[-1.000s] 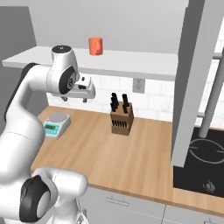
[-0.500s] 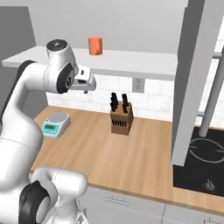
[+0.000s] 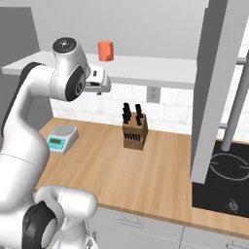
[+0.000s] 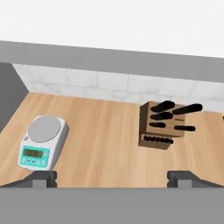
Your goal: Gather all objects into one cabinet and sort the glasses and bowls to opposite sides.
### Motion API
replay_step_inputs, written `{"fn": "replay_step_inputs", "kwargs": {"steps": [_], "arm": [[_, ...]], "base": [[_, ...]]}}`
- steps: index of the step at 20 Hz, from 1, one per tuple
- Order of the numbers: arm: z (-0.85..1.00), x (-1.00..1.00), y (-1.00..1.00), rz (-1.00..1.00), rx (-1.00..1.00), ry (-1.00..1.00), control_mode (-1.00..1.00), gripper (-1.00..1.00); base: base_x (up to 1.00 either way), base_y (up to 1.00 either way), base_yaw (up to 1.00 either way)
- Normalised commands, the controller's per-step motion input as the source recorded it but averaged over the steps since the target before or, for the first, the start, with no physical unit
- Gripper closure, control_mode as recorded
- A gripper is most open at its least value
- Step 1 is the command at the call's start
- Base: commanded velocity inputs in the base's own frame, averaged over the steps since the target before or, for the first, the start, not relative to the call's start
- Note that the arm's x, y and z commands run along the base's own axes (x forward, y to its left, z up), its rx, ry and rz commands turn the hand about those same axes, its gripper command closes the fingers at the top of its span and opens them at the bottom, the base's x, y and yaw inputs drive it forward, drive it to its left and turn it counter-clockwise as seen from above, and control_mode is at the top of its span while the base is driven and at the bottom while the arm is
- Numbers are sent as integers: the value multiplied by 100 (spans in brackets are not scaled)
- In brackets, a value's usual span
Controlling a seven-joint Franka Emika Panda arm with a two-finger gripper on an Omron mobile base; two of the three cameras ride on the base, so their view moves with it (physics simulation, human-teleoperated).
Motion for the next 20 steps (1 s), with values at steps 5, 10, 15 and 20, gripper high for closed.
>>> {"fn": "replay_step_inputs", "kwargs": {"steps": [5,10,15,20], "arm": [[29,25,-1,0,0,-9,-100,-100],[21,33,0,0,0,-10,-100,-100],[20,39,-2,0,0,-10,-100,-100],[24,41,0,0,0,-7,-100,-100]], "base": [[0,0,0],[0,0,0],[0,0,0],[0,0,0]]}}
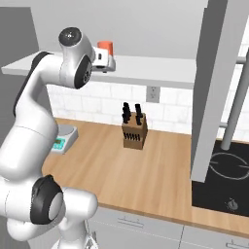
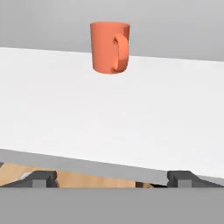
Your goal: Gather all objects into one cabinet and sort the glasses and bowls to opposite sides.
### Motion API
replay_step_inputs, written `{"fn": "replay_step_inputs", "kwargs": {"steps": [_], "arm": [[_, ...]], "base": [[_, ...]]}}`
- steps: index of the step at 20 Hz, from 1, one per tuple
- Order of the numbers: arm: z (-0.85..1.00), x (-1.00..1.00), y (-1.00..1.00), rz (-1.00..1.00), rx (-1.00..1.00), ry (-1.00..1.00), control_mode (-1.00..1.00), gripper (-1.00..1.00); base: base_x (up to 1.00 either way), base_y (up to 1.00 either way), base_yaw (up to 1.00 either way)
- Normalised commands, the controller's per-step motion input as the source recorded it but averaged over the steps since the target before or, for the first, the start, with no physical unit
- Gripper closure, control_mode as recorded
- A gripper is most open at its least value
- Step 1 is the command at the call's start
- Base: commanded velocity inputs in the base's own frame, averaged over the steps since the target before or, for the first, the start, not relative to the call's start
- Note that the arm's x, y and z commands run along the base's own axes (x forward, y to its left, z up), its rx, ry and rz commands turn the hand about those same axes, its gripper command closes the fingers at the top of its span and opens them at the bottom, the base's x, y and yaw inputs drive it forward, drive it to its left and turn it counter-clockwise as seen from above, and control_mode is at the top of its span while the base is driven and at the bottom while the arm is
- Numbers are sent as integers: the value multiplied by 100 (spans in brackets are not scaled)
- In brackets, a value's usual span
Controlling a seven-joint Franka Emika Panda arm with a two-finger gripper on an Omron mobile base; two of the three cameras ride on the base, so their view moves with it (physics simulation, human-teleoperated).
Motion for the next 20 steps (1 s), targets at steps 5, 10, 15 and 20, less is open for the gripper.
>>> {"fn": "replay_step_inputs", "kwargs": {"steps": [5,10,15,20], "arm": [[18,44,0,0,0,-6,-100,-100],[12,41,0,0,0,-5,-100,-100],[12,39,-1,0,0,-5,-100,-100],[10,43,-5,0,0,-3,-100,-100]], "base": [[0,0,0],[0,0,0],[0,0,0],[0,0,0]]}}
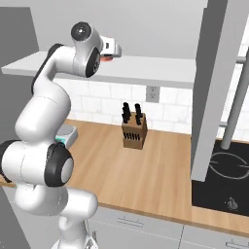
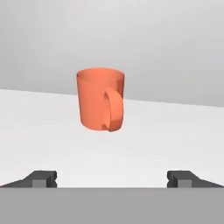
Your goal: Gather all objects into one cabinet and sort the glasses and bowls to opposite sides.
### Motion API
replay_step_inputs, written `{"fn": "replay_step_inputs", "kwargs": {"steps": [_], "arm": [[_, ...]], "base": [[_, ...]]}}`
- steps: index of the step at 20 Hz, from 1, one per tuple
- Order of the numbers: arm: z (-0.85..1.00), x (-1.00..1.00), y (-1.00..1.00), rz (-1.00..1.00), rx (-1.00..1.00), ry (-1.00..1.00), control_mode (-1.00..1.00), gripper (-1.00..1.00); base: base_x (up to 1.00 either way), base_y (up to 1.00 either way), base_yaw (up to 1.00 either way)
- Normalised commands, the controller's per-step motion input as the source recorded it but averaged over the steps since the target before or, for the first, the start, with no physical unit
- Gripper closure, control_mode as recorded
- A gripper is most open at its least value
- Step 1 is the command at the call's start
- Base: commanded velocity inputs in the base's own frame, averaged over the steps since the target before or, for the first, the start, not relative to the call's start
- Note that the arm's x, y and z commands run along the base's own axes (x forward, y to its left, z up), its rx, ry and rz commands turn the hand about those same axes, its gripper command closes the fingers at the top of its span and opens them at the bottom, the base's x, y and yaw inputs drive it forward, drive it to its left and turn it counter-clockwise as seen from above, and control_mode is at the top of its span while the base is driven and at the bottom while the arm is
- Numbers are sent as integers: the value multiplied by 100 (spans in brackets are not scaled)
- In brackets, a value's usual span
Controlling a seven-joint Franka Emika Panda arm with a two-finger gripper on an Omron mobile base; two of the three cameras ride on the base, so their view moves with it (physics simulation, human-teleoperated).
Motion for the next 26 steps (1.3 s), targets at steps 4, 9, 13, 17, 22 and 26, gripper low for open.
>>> {"fn": "replay_step_inputs", "kwargs": {"steps": [4,9,13,17,22,26], "arm": [[1,18,-1,0,0,-5,-100,-100],[0,11,0,0,0,-3,-100,-100],[0,23,0,0,0,0,-100,-100],[0,37,0,0,0,0,-100,-100],[0,36,0,1,0,0,-100,-100],[0,28,0,2,0,0,-100,-100]], "base": [[0,0,0],[0,0,0],[0,0,0],[0,0,0],[0,0,0],[0,0,0]]}}
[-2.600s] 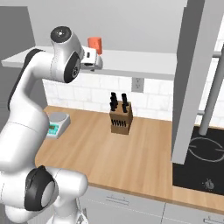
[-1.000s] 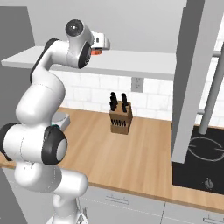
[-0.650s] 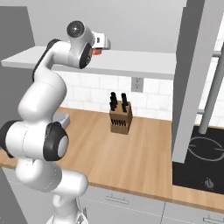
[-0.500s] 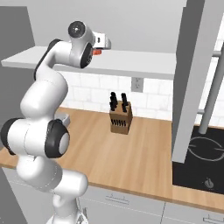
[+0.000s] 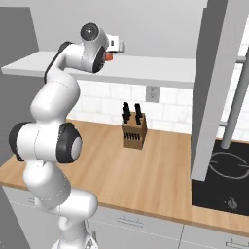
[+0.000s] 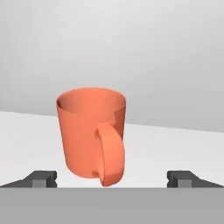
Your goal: Gather all objects into one cabinet and sort the glasses and bowls to opposite sides.
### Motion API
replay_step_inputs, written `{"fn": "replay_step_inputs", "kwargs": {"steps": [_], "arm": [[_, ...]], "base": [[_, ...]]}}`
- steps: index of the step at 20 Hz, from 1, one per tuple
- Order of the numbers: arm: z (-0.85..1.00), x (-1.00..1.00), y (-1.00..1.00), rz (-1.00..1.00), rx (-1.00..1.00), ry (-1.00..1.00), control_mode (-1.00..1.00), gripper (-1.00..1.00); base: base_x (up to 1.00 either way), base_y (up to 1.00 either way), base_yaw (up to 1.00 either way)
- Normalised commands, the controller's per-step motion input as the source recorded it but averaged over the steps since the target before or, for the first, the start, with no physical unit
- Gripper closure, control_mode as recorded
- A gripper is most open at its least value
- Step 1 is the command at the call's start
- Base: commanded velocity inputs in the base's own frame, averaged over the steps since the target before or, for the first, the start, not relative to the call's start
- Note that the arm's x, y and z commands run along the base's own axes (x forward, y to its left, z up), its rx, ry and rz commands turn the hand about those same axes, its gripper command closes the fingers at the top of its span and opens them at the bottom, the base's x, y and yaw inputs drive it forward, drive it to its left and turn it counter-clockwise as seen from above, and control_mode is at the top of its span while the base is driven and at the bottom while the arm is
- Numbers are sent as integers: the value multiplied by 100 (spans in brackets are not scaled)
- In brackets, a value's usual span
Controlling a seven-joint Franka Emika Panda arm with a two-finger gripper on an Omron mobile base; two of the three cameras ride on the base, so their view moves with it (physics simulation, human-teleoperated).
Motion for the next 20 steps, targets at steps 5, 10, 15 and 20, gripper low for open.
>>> {"fn": "replay_step_inputs", "kwargs": {"steps": [5,10,15,20], "arm": [[0,23,0,3,0,0,-100,-100],[0,20,-1,2,0,0,-100,-100],[0,24,0,1,0,0,-100,100],[0,11,0,0,0,0,-100,100]], "base": [[0,0,0],[0,0,0],[0,0,0],[0,0,0]]}}
